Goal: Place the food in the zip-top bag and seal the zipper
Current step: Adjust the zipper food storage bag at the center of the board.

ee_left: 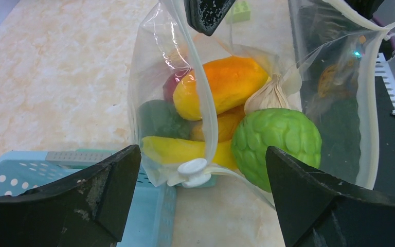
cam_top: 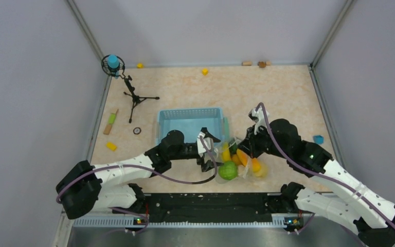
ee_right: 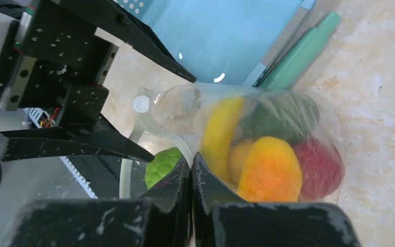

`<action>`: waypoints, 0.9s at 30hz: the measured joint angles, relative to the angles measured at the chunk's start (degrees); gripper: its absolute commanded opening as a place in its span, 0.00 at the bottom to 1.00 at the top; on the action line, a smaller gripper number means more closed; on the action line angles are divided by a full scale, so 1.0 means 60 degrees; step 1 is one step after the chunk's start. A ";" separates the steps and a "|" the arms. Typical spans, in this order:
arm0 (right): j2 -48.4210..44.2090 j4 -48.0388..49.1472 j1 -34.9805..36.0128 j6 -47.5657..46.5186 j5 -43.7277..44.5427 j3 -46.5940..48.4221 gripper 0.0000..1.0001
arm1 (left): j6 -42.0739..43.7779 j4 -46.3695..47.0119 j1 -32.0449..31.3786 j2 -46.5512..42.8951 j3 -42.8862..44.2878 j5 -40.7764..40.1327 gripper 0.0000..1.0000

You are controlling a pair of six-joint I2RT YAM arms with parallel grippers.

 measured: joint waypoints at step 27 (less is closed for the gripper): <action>-0.0452 -0.0233 0.0000 -0.0339 -0.0135 0.0000 0.00 | 0.0601 0.0477 0.2000 -0.0674 -0.1144 0.1377 0.97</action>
